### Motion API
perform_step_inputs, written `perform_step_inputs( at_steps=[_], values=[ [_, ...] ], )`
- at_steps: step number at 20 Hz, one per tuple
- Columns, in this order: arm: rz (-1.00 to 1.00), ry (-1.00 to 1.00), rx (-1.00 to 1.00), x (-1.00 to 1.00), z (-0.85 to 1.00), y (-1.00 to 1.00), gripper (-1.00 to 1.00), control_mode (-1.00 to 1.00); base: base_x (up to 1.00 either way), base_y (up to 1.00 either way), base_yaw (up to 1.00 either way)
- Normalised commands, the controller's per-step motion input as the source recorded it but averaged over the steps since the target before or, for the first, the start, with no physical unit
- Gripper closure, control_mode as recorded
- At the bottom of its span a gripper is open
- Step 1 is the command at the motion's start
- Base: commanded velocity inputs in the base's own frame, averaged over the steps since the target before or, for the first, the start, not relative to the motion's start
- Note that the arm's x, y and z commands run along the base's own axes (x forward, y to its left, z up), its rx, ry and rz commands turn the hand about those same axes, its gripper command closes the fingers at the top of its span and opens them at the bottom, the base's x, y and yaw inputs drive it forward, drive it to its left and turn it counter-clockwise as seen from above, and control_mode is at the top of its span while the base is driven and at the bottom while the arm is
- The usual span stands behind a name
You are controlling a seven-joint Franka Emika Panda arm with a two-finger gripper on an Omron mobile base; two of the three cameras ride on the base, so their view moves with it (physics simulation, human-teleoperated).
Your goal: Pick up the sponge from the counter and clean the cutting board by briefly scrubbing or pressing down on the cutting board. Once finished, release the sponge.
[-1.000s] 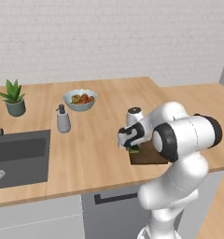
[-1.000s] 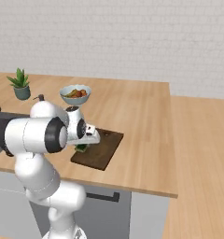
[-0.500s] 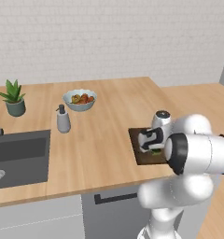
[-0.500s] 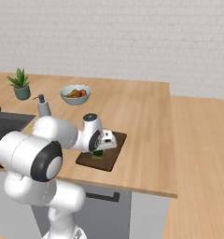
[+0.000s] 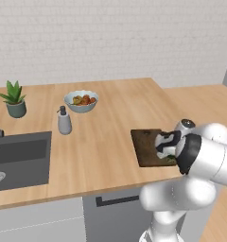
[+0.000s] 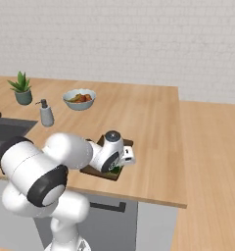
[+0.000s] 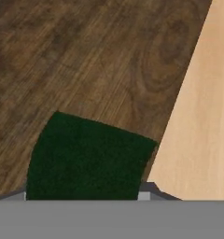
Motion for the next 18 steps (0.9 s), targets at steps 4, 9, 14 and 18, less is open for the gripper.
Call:
perform_step_inputs(
  at_steps=[4,9,14,18],
  values=[
    [0.02,0.04,0.0,0.03,-0.41,-0.06,1.0,-1.0,0.0,0.0,0.0],
    [0.05,-0.06,-0.1,-0.14,-0.22,0.83,1.0,-1.0,0.0,0.0,0.0],
    [0.0,-0.13,-0.09,-0.23,-0.04,0.86,1.0,-1.0,0.0,0.0,0.0],
    [0.0,-0.05,-0.06,-0.05,-0.18,0.69,1.0,-1.0,0.0,0.0,0.0]
  ],
)
